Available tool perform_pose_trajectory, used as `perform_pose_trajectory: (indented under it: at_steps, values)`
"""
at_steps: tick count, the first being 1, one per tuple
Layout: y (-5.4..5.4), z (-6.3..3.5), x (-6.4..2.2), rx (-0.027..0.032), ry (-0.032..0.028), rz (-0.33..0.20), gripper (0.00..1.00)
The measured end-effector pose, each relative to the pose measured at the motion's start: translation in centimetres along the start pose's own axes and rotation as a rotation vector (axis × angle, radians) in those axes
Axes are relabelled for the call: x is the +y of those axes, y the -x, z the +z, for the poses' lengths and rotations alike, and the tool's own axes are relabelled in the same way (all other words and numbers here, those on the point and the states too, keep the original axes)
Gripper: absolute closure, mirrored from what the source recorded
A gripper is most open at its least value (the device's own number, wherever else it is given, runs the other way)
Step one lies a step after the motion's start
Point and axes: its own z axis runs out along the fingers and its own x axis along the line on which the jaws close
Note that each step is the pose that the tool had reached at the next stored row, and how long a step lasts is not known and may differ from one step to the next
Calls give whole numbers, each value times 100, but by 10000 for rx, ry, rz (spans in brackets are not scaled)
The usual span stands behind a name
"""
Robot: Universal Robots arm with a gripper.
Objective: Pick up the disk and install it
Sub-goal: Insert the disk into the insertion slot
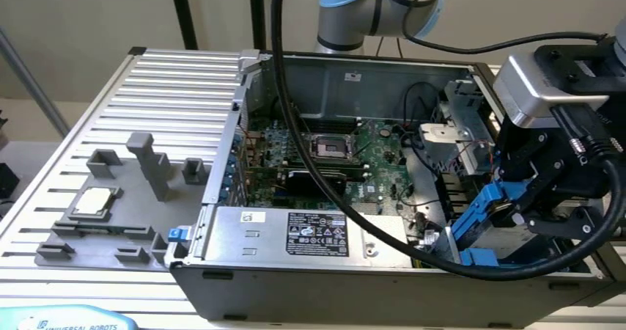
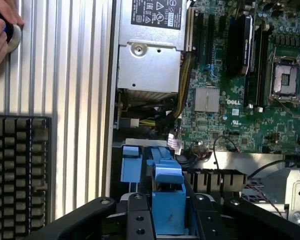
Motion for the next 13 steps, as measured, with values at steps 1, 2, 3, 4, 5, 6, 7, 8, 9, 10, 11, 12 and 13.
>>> perform_pose_trajectory:
  at_steps: [1,2,3,4,5,6,7,8,9,10,11,12,13]
  values:
    - [-1,11,0,-13,2,-9,67]
    - [-2,18,-1,-25,5,-17,67]
    - [-1,23,-2,-43,7,-23,67]
    - [-2,23,-2,-43,11,-25,67]
    - [-2,22,-2,-47,13,-25,62]
    - [-2,22,-1,-52,14,-25,62]
    - [-2,23,-1,-56,16,-24,54]
    - [-2,22,-1,-57,17,-23,54]
    - [-2,21,-2,-58,17,-24,54]
    - [-2,19,-5,-60,18,-25,54]
    - [-2,17,-10,-63,18,-26,54]
    - [-2,12,-16,-68,19,-26,54]
    - [-1,8,-24,-75,17,-25,54]
